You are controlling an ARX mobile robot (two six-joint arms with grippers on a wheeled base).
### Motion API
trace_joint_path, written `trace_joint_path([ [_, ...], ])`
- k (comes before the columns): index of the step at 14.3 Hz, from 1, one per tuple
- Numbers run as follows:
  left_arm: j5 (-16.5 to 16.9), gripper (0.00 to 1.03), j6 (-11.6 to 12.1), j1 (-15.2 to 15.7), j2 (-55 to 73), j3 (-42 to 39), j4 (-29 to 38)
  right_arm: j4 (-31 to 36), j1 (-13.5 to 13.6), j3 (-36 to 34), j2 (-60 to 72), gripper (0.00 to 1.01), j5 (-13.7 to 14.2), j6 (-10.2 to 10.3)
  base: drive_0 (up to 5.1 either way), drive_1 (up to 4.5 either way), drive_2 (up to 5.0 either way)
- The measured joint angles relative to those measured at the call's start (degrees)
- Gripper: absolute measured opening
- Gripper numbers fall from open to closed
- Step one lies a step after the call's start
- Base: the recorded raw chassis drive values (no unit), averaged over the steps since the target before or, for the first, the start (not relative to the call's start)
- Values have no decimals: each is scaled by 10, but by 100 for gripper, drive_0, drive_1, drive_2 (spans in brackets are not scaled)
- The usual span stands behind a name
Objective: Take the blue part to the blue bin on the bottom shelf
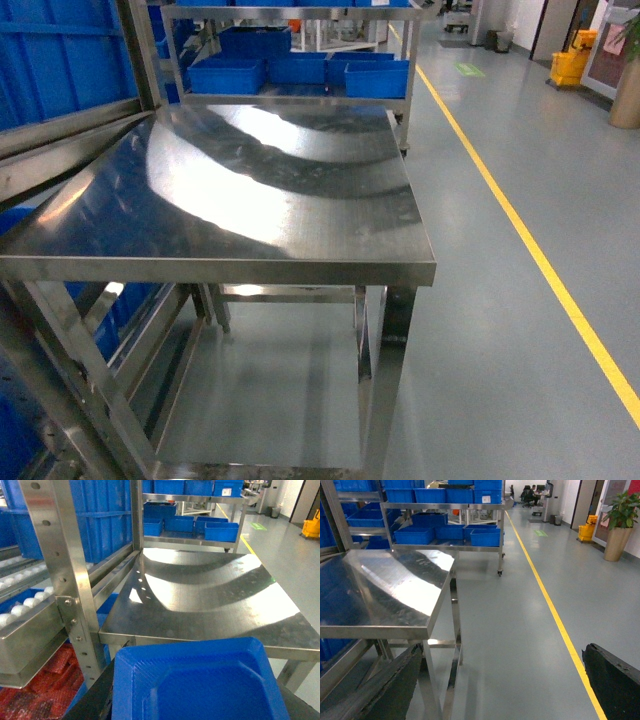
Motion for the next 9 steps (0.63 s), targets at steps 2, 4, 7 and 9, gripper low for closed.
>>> trace_joint_path([
  [2, 0, 44, 0, 0, 0, 0, 0, 0, 0, 0, 0, 98, 0, 0, 1, 401, -399],
  [4, 0, 44, 0, 0, 0, 0, 1, 0, 0, 0, 0, 98, 0, 0, 2, 402, -398],
  [7, 0, 44, 0, 0, 0, 0, 0, 2, 0, 0, 0, 98, 0, 0, 1, 401, -399],
  [9, 0, 44, 0, 0, 1, 0, 0, 0, 0, 0, 0, 98, 0, 0, -5, 197, -206],
])
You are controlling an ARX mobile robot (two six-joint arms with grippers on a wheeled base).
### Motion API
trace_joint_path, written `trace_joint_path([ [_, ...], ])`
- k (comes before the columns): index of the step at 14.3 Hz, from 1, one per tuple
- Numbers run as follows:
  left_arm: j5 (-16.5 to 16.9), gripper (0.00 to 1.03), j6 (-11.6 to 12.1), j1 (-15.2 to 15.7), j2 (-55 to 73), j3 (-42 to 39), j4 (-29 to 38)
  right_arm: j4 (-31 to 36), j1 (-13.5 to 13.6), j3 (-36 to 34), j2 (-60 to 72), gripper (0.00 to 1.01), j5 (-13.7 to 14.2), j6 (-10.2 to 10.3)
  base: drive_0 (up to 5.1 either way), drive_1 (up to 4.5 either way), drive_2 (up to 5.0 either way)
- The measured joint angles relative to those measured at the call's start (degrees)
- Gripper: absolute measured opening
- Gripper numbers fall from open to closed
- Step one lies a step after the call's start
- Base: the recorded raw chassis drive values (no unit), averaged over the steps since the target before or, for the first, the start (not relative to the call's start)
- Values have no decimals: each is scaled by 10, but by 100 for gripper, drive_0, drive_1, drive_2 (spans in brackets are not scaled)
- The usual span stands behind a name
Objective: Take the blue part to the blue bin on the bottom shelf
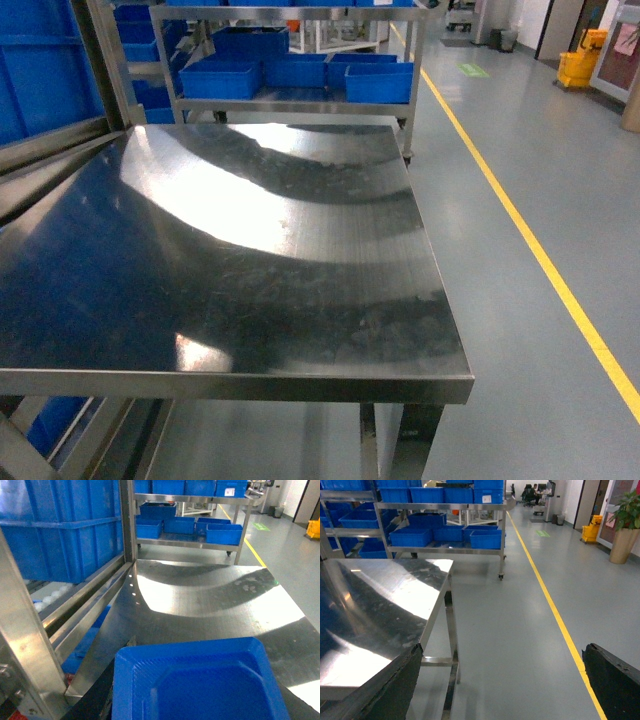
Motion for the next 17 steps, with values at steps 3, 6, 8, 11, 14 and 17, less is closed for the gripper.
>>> trace_joint_path([
  [3, 1, 44, 0, 0, 1, 0, 0, 0, 0, 0, 0, 98, 0, 0, 0, 0, 0],
  [6, 1, 44, 0, 0, 1, 0, 0, 0, 0, 0, 0, 98, 0, 0, 0, 0, 0],
  [8, 1, 44, 0, 0, 1, 0, 0, 0, 0, 0, 0, 98, 0, 0, 0, 0, 0],
  [11, 1, 44, 0, 0, 1, 0, 0, 0, 0, 0, 0, 98, 0, 0, 0, 0, 0],
  [14, 1, 44, 0, 0, 1, 0, 0, 0, 0, 0, 0, 98, 0, 0, 0, 0, 0],
  [17, 1, 44, 0, 0, 1, 0, 0, 0, 0, 0, 0, 98, 0, 0, 0, 0, 0],
])
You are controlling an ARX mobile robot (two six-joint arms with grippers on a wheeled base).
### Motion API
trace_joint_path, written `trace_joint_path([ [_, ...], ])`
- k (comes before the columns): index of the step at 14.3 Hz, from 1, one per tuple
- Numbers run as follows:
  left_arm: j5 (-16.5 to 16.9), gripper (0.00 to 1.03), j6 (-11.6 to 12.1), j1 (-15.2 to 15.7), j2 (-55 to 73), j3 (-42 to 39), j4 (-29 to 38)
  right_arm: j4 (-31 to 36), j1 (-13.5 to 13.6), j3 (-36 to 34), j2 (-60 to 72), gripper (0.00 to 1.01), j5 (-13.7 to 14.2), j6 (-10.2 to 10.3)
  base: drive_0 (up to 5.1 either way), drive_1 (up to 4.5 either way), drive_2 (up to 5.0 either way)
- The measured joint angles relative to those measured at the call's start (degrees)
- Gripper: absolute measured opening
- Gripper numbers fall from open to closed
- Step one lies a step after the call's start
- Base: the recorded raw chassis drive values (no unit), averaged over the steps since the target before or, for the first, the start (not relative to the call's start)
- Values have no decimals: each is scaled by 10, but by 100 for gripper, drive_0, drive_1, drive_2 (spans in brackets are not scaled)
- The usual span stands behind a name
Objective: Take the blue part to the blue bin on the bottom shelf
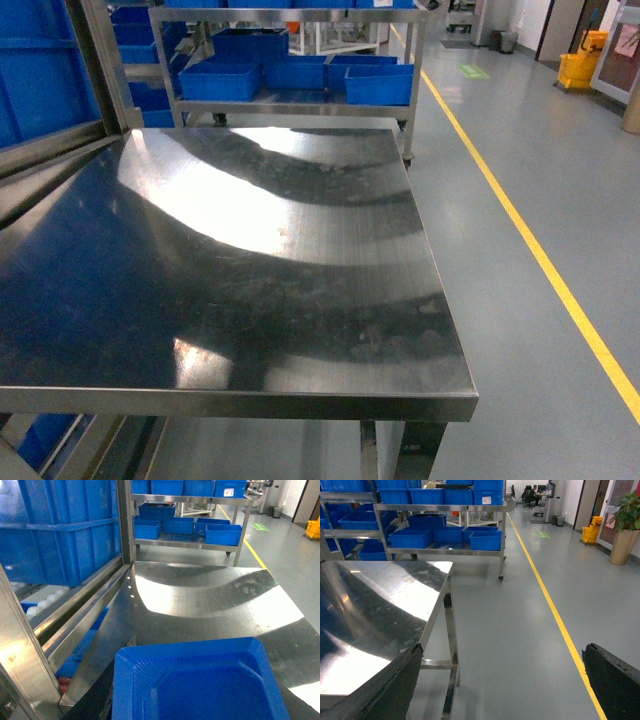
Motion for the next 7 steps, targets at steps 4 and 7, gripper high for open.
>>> trace_joint_path([
  [4, 0, 44, 0, 0, 0, 0, 0, 0, 0, 0, 0, 98, 0, 0, 0, 0, 0],
  [7, 0, 44, 0, 0, 0, 0, 0, 0, 0, 0, 0, 98, 0, 0, 0, 0, 0],
])
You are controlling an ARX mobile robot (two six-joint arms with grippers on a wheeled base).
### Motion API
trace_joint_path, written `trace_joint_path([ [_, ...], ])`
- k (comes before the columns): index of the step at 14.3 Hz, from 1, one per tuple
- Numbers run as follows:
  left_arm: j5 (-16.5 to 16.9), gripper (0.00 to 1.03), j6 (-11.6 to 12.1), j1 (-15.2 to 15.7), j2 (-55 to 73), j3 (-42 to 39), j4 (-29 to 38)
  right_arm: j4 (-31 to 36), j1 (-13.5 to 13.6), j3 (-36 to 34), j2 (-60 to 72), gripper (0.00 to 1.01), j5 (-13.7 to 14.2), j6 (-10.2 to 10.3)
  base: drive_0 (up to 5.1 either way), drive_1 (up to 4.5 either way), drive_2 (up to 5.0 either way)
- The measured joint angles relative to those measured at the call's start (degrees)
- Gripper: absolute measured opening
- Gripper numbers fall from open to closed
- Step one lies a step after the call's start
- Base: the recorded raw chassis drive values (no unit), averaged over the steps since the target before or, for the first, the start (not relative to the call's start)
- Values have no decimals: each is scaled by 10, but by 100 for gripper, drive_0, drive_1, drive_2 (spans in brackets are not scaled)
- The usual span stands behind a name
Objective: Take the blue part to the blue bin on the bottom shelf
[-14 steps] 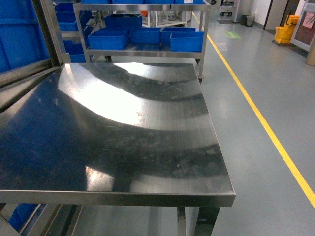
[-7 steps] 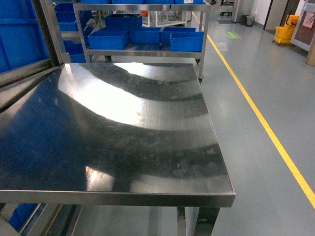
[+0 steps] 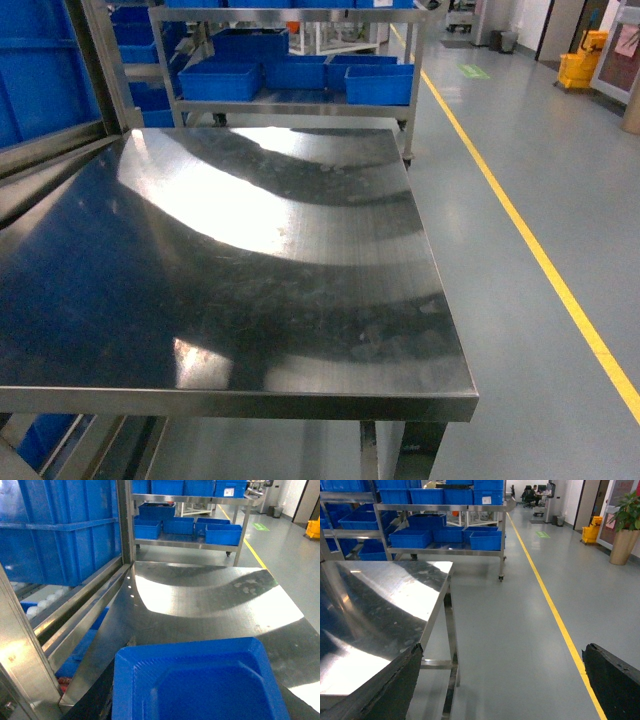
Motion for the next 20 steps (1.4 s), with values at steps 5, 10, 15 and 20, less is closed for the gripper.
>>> trace_joint_path([
  [5, 0, 44, 0, 0, 0, 0, 0, 0, 0, 0, 0, 98, 0, 0, 0, 0, 0],
  [10, 0, 44, 0, 0, 0, 0, 0, 0, 0, 0, 0, 98, 0, 0, 0, 0, 0],
  [15, 2, 44, 0, 0, -1, 0, 0, 0, 0, 0, 0, 98, 1, 0, -312, -18, 343],
  [20, -1, 44, 0, 0, -1, 0, -1, -1, 0, 0, 0, 98, 0, 0, -446, 6, 418],
])
